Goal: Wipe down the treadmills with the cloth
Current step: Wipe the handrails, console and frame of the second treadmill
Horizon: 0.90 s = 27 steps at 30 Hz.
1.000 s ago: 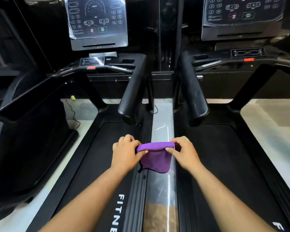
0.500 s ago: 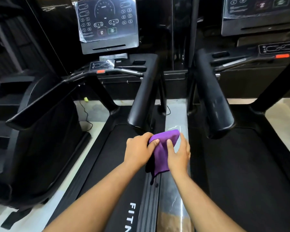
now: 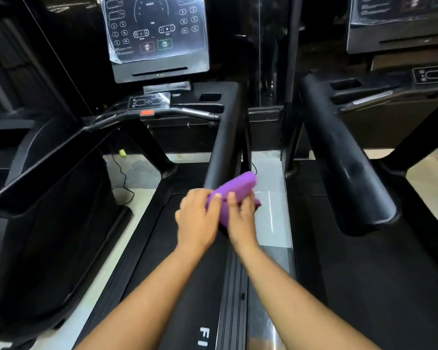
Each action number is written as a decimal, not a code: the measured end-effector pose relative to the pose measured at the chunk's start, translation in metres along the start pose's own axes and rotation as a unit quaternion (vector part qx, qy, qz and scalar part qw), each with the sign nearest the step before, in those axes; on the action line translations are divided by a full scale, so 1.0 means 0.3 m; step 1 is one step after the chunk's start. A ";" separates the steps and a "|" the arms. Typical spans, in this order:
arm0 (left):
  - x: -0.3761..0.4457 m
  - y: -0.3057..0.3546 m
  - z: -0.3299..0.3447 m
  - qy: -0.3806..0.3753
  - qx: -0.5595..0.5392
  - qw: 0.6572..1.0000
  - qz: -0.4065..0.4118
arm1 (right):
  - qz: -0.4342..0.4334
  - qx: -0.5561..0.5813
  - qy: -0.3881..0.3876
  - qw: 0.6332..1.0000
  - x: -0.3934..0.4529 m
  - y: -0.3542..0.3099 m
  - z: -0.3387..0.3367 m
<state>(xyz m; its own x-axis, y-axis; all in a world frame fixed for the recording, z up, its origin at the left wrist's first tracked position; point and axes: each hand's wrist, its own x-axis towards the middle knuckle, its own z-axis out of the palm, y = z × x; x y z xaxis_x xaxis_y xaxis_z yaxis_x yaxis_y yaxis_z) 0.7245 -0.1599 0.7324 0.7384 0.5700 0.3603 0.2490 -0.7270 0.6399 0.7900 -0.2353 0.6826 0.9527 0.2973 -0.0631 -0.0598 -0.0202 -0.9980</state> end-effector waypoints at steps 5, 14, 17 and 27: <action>0.155 -0.155 0.036 0.004 -0.095 0.991 -0.095 | -0.034 -0.333 -0.130 0.933 0.195 -0.041 0.125; 0.292 -0.108 0.165 -0.089 -0.061 0.993 -0.058 | -0.053 -0.176 -0.132 0.974 0.368 0.056 0.050; 0.305 -0.121 0.172 -0.092 -0.090 0.989 -0.075 | -0.084 -0.119 -0.121 0.982 0.307 0.110 0.031; 0.303 -0.125 0.197 -0.133 -0.002 0.989 -0.061 | 0.065 -0.008 -0.070 0.995 0.416 0.155 0.061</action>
<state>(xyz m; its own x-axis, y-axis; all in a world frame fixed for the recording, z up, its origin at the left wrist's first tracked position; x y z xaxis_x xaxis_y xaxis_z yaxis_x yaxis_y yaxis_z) 0.8194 -0.1034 0.7010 0.8420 0.5321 0.0886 0.3446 -0.6570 0.6705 0.9007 -0.1816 0.6282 0.8864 0.4213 -0.1919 -0.1732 -0.0826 -0.9814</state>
